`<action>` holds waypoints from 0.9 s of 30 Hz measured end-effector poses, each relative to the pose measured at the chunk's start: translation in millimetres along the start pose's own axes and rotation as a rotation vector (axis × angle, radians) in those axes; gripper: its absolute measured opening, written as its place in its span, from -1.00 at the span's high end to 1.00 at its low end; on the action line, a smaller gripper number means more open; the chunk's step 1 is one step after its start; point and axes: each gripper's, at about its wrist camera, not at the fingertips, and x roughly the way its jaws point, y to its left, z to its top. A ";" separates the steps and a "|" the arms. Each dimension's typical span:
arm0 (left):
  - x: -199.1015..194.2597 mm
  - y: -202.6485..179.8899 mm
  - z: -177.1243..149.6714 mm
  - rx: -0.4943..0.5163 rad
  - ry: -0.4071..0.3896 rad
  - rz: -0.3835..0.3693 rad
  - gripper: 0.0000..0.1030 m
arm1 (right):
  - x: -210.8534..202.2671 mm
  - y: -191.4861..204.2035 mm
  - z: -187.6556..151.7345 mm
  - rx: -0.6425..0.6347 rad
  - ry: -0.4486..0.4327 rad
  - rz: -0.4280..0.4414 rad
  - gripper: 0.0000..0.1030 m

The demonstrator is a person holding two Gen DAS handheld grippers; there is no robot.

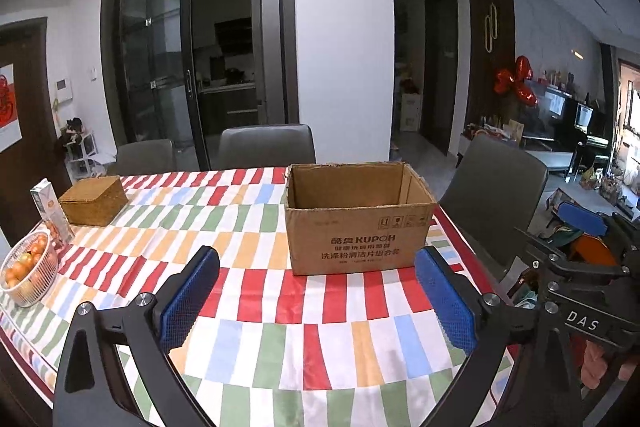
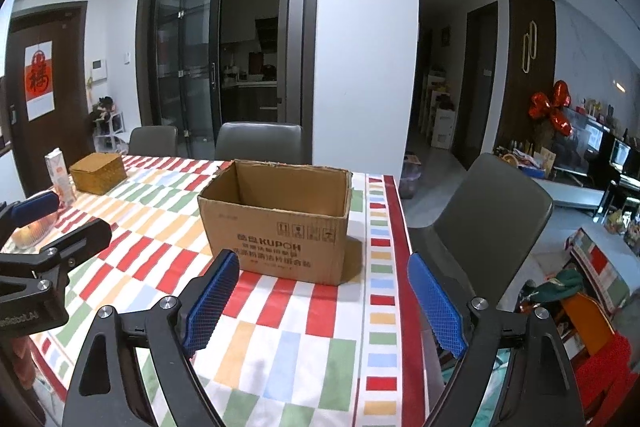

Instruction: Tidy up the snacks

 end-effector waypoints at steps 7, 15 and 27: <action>-12.7 -1.2 -0.4 -0.005 -0.021 -0.007 -0.99 | -10.2 0.2 -2.6 -0.003 -0.013 0.001 -0.69; -17.2 -1.0 0.1 -0.001 -0.039 0.006 -1.00 | -15.8 -0.9 -3.0 -0.004 -0.028 0.000 -0.69; -19.7 -1.2 -0.7 -0.001 -0.044 0.014 -1.00 | -17.3 -1.3 -3.2 -0.003 -0.032 -0.002 -0.73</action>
